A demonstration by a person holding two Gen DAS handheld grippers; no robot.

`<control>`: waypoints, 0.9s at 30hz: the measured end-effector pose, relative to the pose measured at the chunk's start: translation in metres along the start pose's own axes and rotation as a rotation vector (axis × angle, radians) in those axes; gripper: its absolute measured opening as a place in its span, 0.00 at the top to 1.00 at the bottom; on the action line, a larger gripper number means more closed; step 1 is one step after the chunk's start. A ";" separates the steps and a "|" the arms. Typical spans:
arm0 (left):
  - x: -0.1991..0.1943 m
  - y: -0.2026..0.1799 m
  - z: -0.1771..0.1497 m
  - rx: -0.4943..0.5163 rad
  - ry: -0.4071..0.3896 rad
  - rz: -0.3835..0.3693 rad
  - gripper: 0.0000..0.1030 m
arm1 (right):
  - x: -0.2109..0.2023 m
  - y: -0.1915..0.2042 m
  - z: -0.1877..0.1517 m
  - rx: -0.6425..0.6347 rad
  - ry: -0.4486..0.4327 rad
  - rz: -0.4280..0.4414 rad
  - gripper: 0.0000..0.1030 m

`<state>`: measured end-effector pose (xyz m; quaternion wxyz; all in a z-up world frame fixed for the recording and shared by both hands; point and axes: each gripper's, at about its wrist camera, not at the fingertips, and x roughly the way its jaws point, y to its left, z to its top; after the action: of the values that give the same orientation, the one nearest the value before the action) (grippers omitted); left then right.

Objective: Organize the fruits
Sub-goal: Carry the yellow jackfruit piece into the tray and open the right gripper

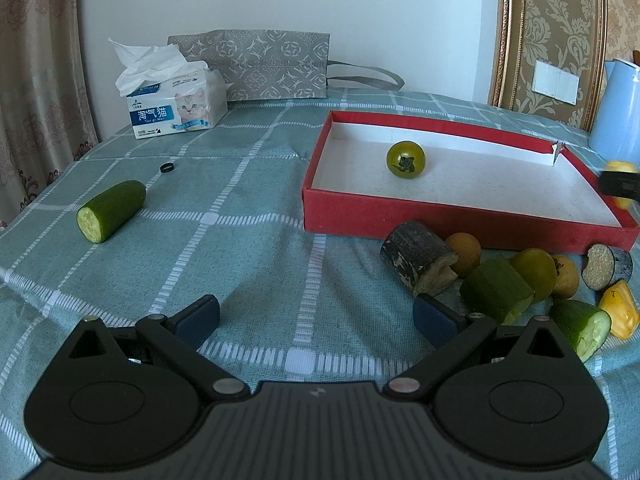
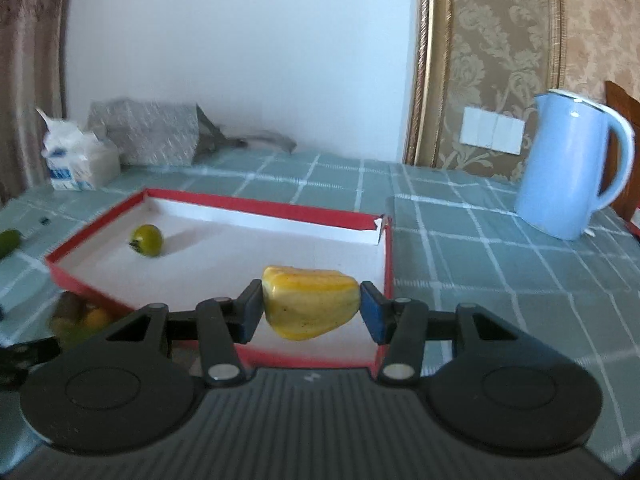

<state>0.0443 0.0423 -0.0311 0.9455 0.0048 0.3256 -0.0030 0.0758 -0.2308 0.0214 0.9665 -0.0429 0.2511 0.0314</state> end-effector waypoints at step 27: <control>0.000 0.000 0.000 0.000 0.000 0.000 0.00 | 0.008 0.000 0.001 -0.054 -0.032 -0.116 0.13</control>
<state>0.0444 0.0421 -0.0312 0.9455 0.0048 0.3254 -0.0029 0.0830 -0.2304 0.0183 0.9690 -0.0831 0.2320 -0.0173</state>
